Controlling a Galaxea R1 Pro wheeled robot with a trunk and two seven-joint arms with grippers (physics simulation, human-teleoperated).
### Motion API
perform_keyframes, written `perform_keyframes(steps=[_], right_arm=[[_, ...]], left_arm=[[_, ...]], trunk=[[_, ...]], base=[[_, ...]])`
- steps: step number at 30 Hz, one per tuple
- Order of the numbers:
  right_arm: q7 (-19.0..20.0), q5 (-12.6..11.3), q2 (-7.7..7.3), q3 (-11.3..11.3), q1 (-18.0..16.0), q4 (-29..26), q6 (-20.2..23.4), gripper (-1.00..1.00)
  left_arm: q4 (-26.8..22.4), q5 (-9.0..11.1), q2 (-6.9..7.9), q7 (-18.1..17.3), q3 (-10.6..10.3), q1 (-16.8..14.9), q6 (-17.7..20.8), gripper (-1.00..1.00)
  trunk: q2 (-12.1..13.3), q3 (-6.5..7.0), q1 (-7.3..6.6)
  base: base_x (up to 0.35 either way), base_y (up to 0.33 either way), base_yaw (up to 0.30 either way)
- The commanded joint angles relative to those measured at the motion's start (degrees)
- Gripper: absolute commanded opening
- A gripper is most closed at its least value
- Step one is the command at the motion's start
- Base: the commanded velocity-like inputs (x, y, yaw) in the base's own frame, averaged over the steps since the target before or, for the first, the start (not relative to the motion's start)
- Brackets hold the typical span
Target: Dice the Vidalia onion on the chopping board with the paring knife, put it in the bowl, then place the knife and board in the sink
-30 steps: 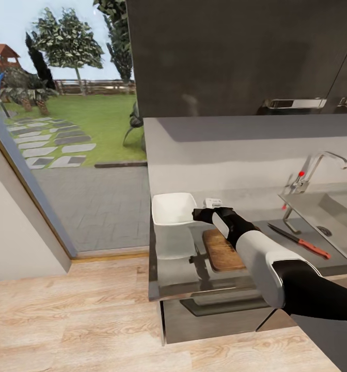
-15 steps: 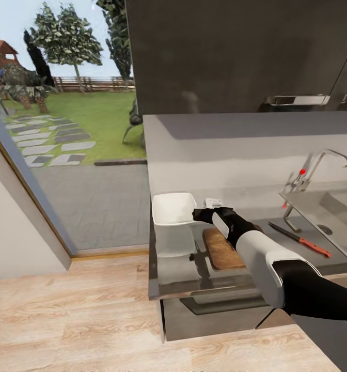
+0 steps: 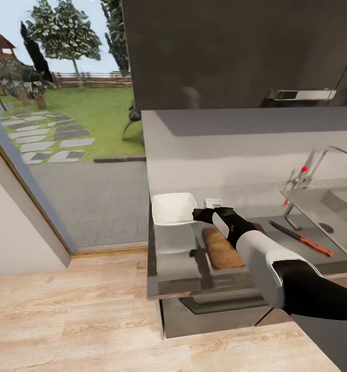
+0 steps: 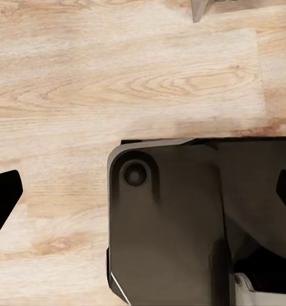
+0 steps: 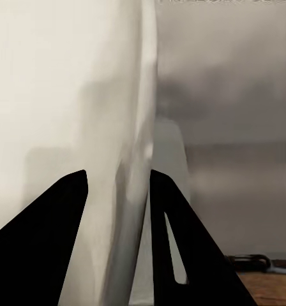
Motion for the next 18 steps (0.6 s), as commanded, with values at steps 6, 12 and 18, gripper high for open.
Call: perform_keyframes(steps=[6, 12, 18], right_arm=[[0.06, -0.68, -0.01, 0.05, -0.01, -0.09, 0.32, -1.00], [0.04, -0.70, -0.01, 0.06, -0.01, -0.09, 0.36, -1.00], [0.03, -0.66, 0.00, 0.02, -0.01, -0.09, 0.37, -1.00]], left_arm=[[-0.07, 0.52, 0.09, 0.46, -0.36, -0.02, -0.12, 1.00], [-0.07, 0.52, 0.09, 0.46, -0.36, -0.02, -0.12, 1.00], [-0.07, 0.52, 0.09, 0.46, -0.36, -0.02, -0.12, 1.00]], trunk=[[-0.11, -0.19, 0.05], [-0.11, -0.20, 0.05], [-0.11, -0.20, 0.05]], base=[[0.140, -0.130, 0.000], [0.026, -0.025, 0.000], [0.004, -0.004, 0.000]])
